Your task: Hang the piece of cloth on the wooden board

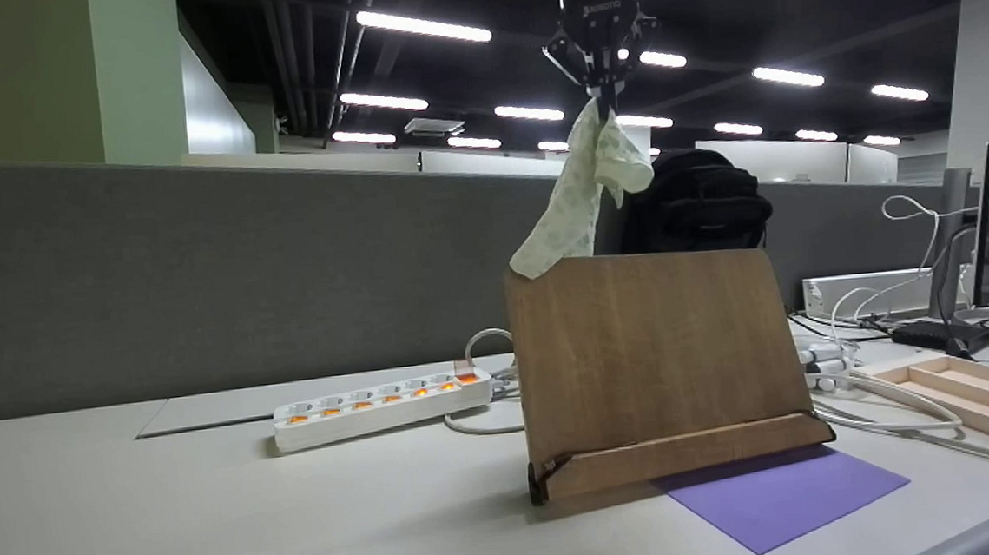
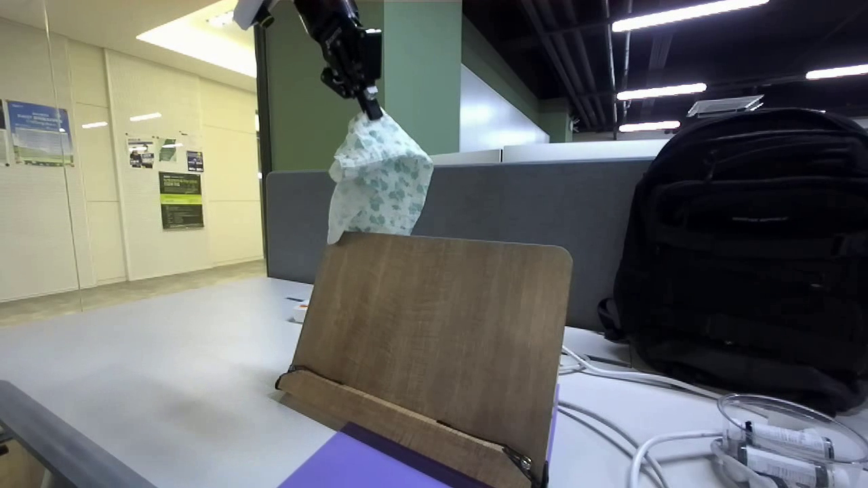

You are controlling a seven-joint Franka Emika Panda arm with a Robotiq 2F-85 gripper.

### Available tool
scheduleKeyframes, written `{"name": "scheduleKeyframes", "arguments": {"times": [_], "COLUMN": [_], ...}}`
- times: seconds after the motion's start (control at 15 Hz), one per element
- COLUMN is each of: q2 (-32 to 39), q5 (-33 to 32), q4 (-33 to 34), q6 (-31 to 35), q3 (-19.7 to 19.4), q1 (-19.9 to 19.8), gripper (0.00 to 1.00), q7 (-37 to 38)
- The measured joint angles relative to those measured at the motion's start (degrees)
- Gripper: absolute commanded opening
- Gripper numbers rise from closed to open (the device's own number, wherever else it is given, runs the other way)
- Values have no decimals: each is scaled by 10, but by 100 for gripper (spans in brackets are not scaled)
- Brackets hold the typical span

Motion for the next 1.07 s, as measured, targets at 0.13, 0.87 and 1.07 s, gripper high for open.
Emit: {"name": "scheduleKeyframes", "arguments": {"times": [0.13, 0.87, 1.07], "q2": [-9, 21, 33], "q5": [1, 10, 11], "q4": [-29, -84, -84], "q6": [5, 67, 69], "q3": [3, 8, 8], "q1": [-9, -38, -39], "gripper": [1, 1, 34], "q7": [7, 34, 34]}}
